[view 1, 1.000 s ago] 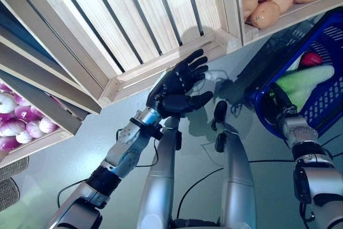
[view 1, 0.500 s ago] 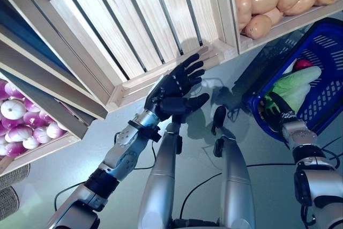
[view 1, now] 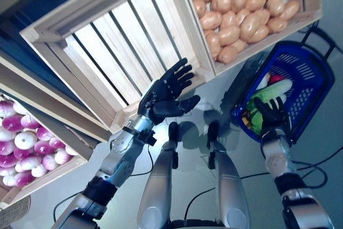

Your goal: Put vegetables into the basket

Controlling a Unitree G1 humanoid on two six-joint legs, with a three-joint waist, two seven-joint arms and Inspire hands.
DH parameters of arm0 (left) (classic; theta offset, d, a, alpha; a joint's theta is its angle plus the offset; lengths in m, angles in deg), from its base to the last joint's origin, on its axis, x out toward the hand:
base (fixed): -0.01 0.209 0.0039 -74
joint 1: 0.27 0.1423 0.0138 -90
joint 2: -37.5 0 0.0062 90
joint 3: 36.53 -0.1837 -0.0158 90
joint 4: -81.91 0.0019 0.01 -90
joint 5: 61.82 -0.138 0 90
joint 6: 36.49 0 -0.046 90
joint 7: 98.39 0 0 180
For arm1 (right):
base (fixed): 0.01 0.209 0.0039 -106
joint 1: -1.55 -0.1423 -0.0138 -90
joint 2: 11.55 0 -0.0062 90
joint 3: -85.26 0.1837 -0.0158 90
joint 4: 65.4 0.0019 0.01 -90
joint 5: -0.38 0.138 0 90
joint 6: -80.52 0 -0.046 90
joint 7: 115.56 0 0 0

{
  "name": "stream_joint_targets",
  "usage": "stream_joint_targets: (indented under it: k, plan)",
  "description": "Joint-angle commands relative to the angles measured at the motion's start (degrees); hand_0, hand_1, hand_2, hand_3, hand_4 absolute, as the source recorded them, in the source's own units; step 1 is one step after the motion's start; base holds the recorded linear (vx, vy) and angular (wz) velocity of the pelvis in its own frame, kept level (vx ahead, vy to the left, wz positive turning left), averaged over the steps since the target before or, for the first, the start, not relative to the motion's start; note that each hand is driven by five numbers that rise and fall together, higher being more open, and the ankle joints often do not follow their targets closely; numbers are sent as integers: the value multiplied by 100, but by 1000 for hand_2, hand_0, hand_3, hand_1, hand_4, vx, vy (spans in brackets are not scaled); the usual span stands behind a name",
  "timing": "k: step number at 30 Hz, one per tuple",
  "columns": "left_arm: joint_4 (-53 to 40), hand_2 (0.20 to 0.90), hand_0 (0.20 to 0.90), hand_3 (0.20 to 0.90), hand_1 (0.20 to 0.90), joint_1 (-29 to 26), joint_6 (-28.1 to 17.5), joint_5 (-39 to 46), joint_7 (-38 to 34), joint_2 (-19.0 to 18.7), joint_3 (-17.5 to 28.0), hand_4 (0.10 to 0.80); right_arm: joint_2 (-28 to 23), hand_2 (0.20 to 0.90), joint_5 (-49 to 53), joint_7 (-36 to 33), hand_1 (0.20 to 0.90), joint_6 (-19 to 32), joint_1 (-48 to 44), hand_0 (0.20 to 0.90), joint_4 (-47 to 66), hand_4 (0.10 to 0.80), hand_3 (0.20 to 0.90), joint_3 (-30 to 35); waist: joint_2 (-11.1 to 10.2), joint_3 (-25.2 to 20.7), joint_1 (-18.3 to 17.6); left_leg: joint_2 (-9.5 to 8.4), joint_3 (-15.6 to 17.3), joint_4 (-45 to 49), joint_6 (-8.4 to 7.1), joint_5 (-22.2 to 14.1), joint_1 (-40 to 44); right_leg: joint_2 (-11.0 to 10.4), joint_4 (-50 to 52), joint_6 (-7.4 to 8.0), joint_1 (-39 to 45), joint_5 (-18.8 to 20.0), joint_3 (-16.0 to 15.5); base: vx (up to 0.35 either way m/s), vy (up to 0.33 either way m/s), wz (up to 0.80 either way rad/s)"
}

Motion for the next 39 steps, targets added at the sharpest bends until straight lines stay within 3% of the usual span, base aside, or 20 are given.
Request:
stream_joint_targets:
  k: [1,7,11,17,19,23,24,27,31,39]
  plan:
    - [-500,900,900,900,900,230,-108,-701,418,4,220,800,-366,900,-1252,712,900,510,240,900,817,800,900,-70,72,-398,-32,45,108,-550,-265,-43,546,47,-188,-53,688,14,-469,116,88,-18]
    - [254,900,900,900,900,783,5,-1258,475,-6,134,800,-177,900,-2084,1138,900,195,959,900,1125,800,900,-625,103,-1180,-101,180,61,-1294,-391,131,1362,15,-896,-28,1571,37,-511,149,76,-4]
    - [743,900,900,900,900,922,105,-1555,425,46,-34,800,-174,900,-3105,1005,900,104,1131,900,1005,800,900,-840,93,-1416,-127,191,15,-1392,-427,121,1612,12,-1051,-16,1866,19,-550,140,14,1]
    - [2159,900,900,900,900,1226,265,-2078,514,151,-273,800,-336,900,-3776,1351,900,-453,1426,900,253,800,900,-1326,78,-1766,-138,257,6,-1467,-491,55,2062,-6,-1233,3,2389,-31,-624,144,14,6]
    - [2757,900,900,900,900,1230,317,-2539,406,295,-391,800,-273,900,-3795,1566,900,-758,1465,900,-220,800,900,-1489,53,-1881,-133,265,-14,-1531,-494,28,2227,-14,-1343,24,2539,-15,-633,122,2,-2]
    - [3630,900,900,900,900,1198,340,-2814,355,601,-390,800,-84,900,-3642,1737,900,-818,1446,900,-1015,800,900,-1539,37,-1994,-118,279,25,-1559,-500,-8,2384,-25,-1435,43,2690,14,-654,106,-1,-1]
    - [4370,900,900,900,900,1150,466,-3008,181,868,-308,800,104,900,-3392,1669,900,-914,1427,900,-1716,800,900,-1480,26,-2062,-110,288,62,-1559,-499,-41,2501,-34,-1476,49,2804,28,-662,113,3,4]
    - [5568,900,900,900,900,1120,434,-3435,-26,1180,-125,800,427,900,-3032,1701,900,-1020,1442,900,-2898,800,900,-1125,35,-2168,-114,283,106,-1580,-469,-123,2713,-32,-1513,48,2982,7,-646,124,16,-2]
    - [6207,900,900,900,900,1222,498,-3633,-326,1386,33,800,636,900,-3011,1736,900,-1121,1518,900,-3540,800,900,-822,51,-2255,-129,291,121,-1701,-452,-170,2952,-16,-1574,63,3157,-14,-618,85,17,-5]
    - [6533,900,900,900,900,1347,483,-3823,-686,1491,259,800,790,900,-3112,1939,900,-997,1571,900,-3665,800,900,-839,57,-2360,-159,290,141,-1728,-431,-248,3117,-1,-1573,59,3253,-60,-506,49,3,-4]
